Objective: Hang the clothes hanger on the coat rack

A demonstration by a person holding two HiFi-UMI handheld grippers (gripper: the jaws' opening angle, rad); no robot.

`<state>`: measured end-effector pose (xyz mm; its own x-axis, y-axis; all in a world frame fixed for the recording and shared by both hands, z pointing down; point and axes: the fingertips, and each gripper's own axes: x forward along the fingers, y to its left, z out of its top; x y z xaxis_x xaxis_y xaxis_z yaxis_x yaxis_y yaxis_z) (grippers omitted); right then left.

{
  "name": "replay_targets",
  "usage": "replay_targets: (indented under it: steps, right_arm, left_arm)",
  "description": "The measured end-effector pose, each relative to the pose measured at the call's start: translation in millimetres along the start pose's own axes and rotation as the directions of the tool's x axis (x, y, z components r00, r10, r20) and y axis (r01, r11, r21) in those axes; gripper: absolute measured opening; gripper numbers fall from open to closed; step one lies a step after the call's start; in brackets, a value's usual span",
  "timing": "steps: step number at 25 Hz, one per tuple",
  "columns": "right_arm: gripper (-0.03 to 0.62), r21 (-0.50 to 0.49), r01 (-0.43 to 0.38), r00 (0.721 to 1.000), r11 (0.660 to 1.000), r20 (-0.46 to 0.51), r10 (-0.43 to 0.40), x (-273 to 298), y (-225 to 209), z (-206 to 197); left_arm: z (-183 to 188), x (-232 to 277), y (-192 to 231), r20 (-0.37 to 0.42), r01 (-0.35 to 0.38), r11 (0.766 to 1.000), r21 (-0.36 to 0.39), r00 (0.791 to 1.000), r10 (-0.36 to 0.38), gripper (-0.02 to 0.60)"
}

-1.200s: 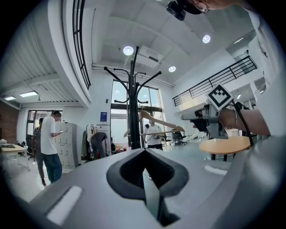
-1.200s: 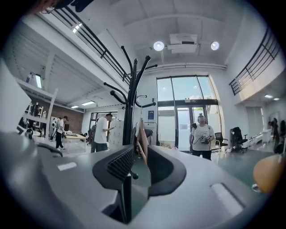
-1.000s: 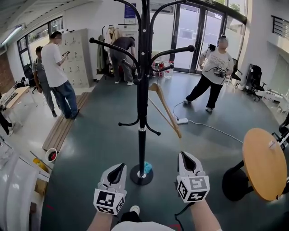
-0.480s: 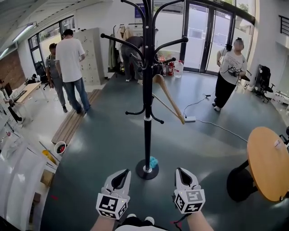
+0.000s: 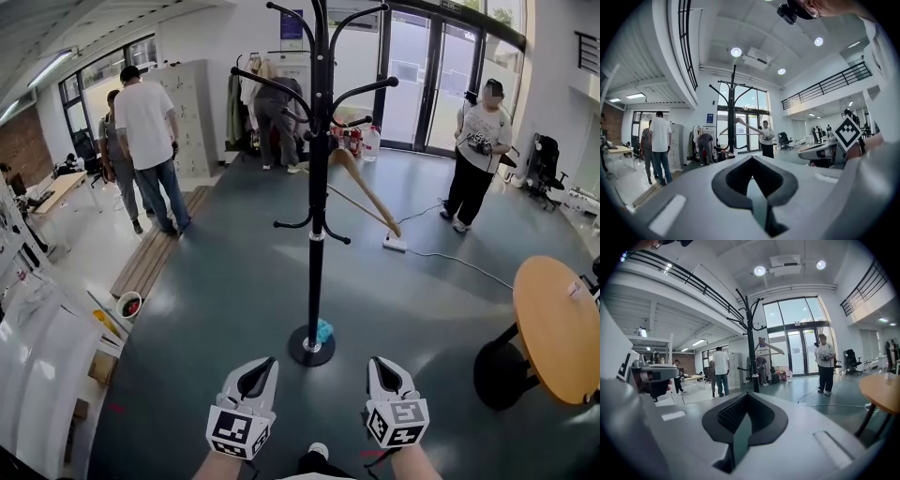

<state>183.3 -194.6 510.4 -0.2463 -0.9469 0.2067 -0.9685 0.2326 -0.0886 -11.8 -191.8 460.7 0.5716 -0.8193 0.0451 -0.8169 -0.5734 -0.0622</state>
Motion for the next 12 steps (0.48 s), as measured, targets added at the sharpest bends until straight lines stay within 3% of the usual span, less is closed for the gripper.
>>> replay_targets:
  steps: [5,12]
  right_arm:
    - [0.026,0.044,0.011,0.999,0.999,-0.036,-0.009,-31,39,-21]
    - [0.026,0.024,0.029,0.999,0.999,-0.031,-0.029,-85,105,-33]
  left_arm:
    - [-4,-55,-1,-0.017,0.007,1.000,-0.009,1.000,-0.007,0.000]
    - [-3,-131,-1,0.007,0.032,0.999,-0.019,0.999,-0.032,0.000]
